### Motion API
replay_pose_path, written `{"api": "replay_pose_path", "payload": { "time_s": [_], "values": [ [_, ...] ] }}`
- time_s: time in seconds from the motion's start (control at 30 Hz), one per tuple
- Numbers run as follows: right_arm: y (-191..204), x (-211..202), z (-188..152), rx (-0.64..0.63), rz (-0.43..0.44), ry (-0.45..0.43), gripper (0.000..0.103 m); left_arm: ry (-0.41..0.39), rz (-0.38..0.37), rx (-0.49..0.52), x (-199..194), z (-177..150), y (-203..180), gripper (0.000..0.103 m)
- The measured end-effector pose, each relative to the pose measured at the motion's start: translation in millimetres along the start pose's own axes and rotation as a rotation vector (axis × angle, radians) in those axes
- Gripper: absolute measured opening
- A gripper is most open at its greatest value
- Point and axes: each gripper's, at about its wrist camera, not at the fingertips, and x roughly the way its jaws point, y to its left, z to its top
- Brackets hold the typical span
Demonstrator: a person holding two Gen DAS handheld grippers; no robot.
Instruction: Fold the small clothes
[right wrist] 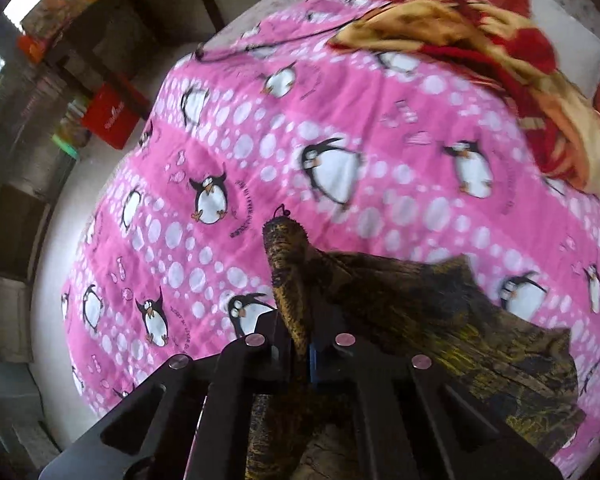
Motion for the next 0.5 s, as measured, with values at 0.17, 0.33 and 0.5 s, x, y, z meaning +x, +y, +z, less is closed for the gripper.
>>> {"api": "replay_pose_path", "payload": {
  "time_s": [0.17,0.33,0.5],
  "values": [
    [-45.6,-47.8,-28.0,0.046,-0.004,-0.046,0.0,0.033,-0.094,0.064,16.7,-1.0,-44.3,0.011],
    [-111.4,-82.8,-71.4,0.101,-0.025,-0.067,0.0,0.104,-0.182,0.089,57.8,-9.0,-89.4,0.01],
    [-172.4,-97.9,-116.4,0.168,-0.04,-0.071,0.0,0.178,-0.224,0.135,96.1,-20.4,-133.1,0.01]
  ]
}}
